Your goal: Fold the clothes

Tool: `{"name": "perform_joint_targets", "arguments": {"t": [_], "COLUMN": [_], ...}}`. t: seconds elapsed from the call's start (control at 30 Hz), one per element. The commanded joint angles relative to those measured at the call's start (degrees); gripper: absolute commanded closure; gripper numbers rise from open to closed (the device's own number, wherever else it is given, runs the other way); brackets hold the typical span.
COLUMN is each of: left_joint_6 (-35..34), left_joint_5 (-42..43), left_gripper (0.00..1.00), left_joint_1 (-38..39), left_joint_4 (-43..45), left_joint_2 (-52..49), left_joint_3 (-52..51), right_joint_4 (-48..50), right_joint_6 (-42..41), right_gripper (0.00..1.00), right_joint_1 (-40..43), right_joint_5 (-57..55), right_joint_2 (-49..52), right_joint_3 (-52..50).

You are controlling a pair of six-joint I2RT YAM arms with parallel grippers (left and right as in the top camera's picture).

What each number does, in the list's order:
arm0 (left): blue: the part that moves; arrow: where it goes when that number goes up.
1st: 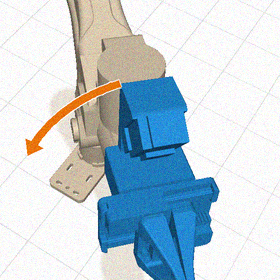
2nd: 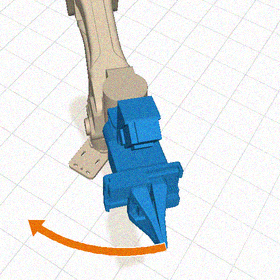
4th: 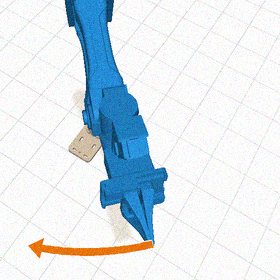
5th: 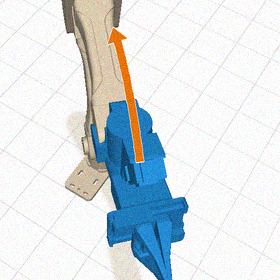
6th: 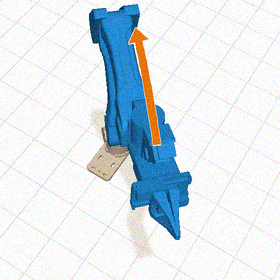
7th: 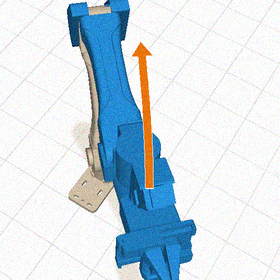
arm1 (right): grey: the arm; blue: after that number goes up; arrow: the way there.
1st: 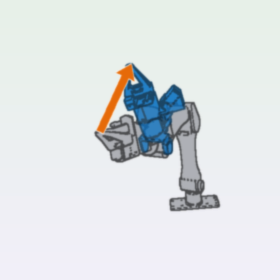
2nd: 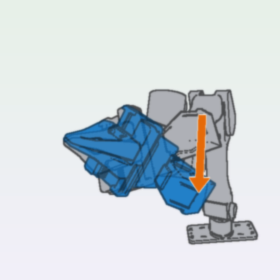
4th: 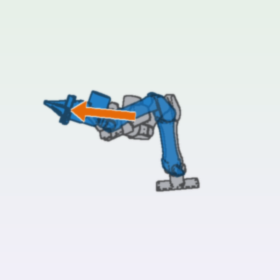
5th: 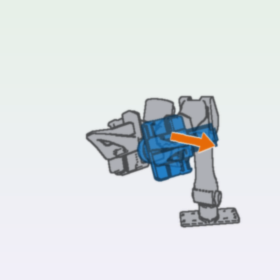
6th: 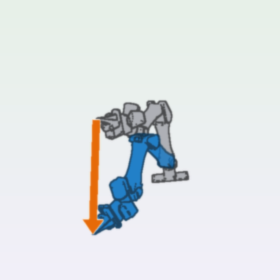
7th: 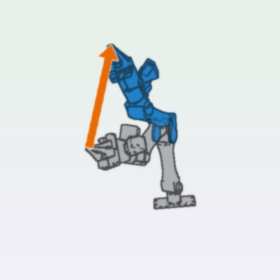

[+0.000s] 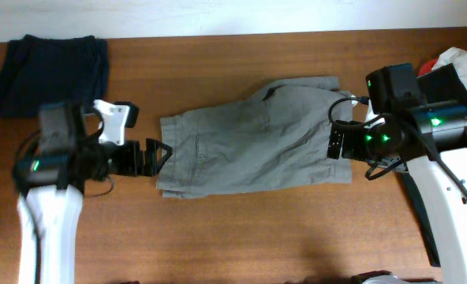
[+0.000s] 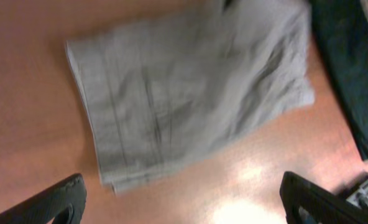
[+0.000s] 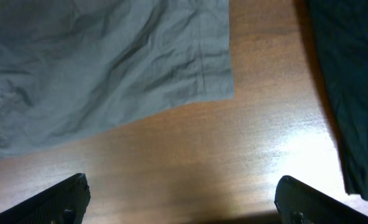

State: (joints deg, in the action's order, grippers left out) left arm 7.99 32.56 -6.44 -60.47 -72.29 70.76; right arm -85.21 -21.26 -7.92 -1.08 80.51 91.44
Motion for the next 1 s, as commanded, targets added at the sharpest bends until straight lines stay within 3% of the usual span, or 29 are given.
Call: {"name": "perform_joint_targets", "arguments": {"t": [0.0,0.07,0.17,0.33,0.37,0.4,0.43,0.53,0.6,0.7,0.9,0.97], "left_joint_6": [1.7,1.7,-0.7,-1.9,-1.9,-1.9,-1.9,-1.9,-1.9,-1.9,-1.9,-1.9], "left_joint_5": [-2.4,-2.4,-6.8,-9.6,-9.7,-9.6,-8.5,-4.9,-5.0,-5.0,-5.6,-5.6], "left_gripper": [0.01,0.01,0.01,0.02,0.65,0.72,1.00,1.00,1.00,1.00,1.00,1.00], "left_joint_1": [-0.1,-0.1,-0.1,0.0,0.2,0.3,0.3,0.3,0.3,-2.6,-6.9,-6.9], "left_joint_4": [-2.2,-2.6,0.0,1.9,1.6,1.5,1.2,-2.2,-3.5,-3.4,-2.8,-2.6], "left_joint_2": [-13.1,-29.7,-41.4,-45.0,-45.0,-45.0,-45.0,-43.5,-37.2,-28.9,-27.9,-27.9], "left_joint_3": [0.3,0.3,0.3,0.3,0.3,0.3,0.3,2.5,4.5,4.7,4.7,4.7], "right_joint_4": [0.7,0.2,-0.2,0.1,0.2,0.2,0.1,-0.5,-2.6,-0.8,30.3,38.8], "right_joint_6": [-0.9,-0.9,-0.7,-0.7,-0.7,-0.7,-0.7,-1.4,-2.0,-2.0,-2.0,-3.3], "right_gripper": [0.01,0.01,0.01,0.01,0.01,0.01,0.02,0.02,0.01,0.01,0.01,0.01], "right_joint_1": [-0.3,-0.3,-0.3,-0.3,-0.3,-0.3,-0.3,0.0,3.3,8.6,12.0,12.0], "right_joint_5": [-1.1,-1.1,-1.1,-1.1,-1.1,-1.1,-1.1,-1.2,-1.3,-0.5,18.9,20.0], "right_joint_2": [1.7,3.0,3.5,3.5,3.5,3.5,3.5,3.5,3.5,3.5,3.5,3.5], "right_joint_3": [-0.3,-0.4,-0.9,-0.9,-0.9,-0.9,-0.9,-0.9,-1.4,-9.7,-36.4,-43.2]}}
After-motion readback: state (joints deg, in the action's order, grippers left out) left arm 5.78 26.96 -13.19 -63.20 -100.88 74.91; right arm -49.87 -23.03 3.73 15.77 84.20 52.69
